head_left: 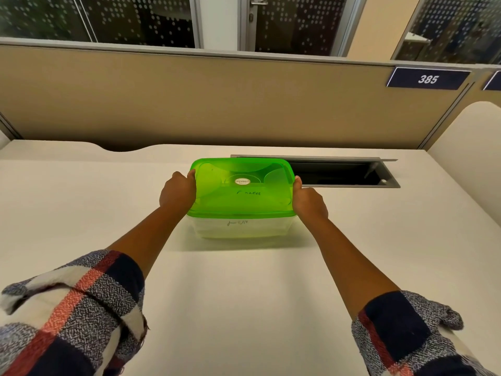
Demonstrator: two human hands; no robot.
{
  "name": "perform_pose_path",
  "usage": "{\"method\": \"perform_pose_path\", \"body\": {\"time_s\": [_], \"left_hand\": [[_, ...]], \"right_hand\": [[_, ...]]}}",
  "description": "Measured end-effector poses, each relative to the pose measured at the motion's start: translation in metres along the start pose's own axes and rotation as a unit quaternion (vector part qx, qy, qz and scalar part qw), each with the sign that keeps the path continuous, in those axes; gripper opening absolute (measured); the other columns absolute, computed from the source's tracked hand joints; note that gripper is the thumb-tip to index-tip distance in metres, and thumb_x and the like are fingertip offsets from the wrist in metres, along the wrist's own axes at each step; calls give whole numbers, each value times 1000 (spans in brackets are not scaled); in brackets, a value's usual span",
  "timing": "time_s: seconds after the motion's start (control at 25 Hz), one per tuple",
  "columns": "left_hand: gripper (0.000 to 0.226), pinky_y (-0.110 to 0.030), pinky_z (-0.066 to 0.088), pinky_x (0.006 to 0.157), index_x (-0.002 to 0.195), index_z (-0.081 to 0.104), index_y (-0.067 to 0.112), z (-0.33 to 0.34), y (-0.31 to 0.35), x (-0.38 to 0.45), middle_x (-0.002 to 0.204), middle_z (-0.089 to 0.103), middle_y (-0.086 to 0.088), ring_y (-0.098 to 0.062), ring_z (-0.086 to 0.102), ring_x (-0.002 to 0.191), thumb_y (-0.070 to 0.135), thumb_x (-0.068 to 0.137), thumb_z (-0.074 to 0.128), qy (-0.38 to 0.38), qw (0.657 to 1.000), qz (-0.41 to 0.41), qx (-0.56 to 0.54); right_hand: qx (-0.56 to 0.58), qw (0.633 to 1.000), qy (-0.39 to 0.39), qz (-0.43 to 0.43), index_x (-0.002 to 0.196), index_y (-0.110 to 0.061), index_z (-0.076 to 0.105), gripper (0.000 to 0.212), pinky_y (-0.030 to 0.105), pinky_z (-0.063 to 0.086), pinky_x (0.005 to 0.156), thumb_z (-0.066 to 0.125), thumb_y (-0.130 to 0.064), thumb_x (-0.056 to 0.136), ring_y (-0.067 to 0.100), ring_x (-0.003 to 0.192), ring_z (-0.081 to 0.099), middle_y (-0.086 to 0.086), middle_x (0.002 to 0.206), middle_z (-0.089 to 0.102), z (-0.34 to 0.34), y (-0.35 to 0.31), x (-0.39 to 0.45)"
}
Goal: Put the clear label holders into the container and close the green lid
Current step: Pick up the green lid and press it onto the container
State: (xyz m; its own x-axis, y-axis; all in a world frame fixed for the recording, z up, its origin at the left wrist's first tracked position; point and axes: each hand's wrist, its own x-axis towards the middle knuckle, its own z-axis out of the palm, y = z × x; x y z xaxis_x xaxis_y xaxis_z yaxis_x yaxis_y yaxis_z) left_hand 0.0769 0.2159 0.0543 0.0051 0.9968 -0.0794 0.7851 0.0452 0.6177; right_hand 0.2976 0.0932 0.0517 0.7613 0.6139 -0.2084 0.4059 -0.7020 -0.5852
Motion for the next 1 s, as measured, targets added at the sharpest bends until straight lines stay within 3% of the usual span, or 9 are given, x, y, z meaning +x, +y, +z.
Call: {"method": "perform_pose_path", "body": {"time_s": [0.16, 0.24, 0.36, 0.44, 0.52, 0.64, 0.76, 0.84, 1.0], "left_hand": [[56, -45, 41, 93, 116, 47, -9, -5, 0, -1, 123, 55, -30, -44, 50, 115, 41, 96, 30, -6, 1000, 9, -6], [57, -45, 45, 89, 118, 46, -7, -10, -4, -2, 123, 55, -28, -44, 52, 112, 43, 96, 29, -14, 999, -10, -35], [63, -40, 53, 63, 120, 45, -4, -17, -9, -15, 118, 56, -24, -41, 59, 90, 50, 94, 27, -31, 993, -49, -105], [70, -43, 56, 70, 117, 46, -2, -15, -9, -27, 113, 58, -23, -38, 61, 84, 59, 90, 26, -29, 995, -51, -86], [71, -48, 53, 83, 114, 45, 0, -10, -9, -38, 113, 61, -24, -41, 63, 92, 63, 88, 26, -13, 998, -43, -35], [61, -48, 50, 89, 113, 48, -2, -3, -10, -42, 114, 61, -25, -43, 62, 97, 50, 93, 23, 2, 998, -54, -27], [53, -43, 43, 93, 115, 51, -3, -5, -6, -45, 119, 58, -26, -41, 56, 108, 36, 98, 20, 9, 999, -42, -20], [44, -43, 43, 89, 124, 45, -3, -4, -5, -47, 121, 56, -27, -41, 54, 110, 23, 99, 20, 7, 1000, -8, 2], [38, -43, 42, 90, 127, 42, -2, 0, -9, -45, 121, 55, -26, -42, 52, 111, 11, 98, 22, 19, 1000, -6, -6]], "right_hand": [[29, 999, -14, 15, 114, 0, 58, 72, 38, 43, 90, 15, -54, 96, 36, 110, 55, 22, 119, 60, 2, 2, 2], [68, 997, -40, 24, 109, -1, 60, 74, 38, 47, 83, 14, -58, 94, 34, 91, 60, 21, 105, 62, -1, 3, 1], [117, 991, -63, 24, 94, -7, 55, 67, 31, 44, 59, 13, -60, 92, 21, 57, 52, 14, 88, 56, -11, 6, -5], [104, 992, -69, 7, 90, -10, 50, 66, 29, 44, 56, 13, -64, 90, 19, 54, 52, 9, 79, 56, -13, 7, -12], [63, 996, -67, -14, 89, -11, 49, 67, 34, 51, 67, 15, -68, 87, 20, 55, 56, 3, 68, 52, -8, 6, -18], [38, 997, -63, -18, 89, -7, 55, 71, 41, 52, 79, 19, -69, 87, 27, 69, 62, 5, 65, 53, -1, 5, -25], [33, 998, -43, -12, 99, -3, 61, 77, 39, 48, 78, 19, -67, 88, 35, 91, 63, 16, 91, 66, 3, 6, -22], [30, 999, -24, -13, 102, -1, 61, 75, 34, 41, 74, 19, -62, 92, 35, 99, 60, 20, 107, 65, 5, 6, -21], [27, 999, 2, -18, 105, 2, 61, 70, 31, 35, 73, 19, -53, 96, 35, 105, 57, 22, 114, 63, 6, 7, -23]]}}
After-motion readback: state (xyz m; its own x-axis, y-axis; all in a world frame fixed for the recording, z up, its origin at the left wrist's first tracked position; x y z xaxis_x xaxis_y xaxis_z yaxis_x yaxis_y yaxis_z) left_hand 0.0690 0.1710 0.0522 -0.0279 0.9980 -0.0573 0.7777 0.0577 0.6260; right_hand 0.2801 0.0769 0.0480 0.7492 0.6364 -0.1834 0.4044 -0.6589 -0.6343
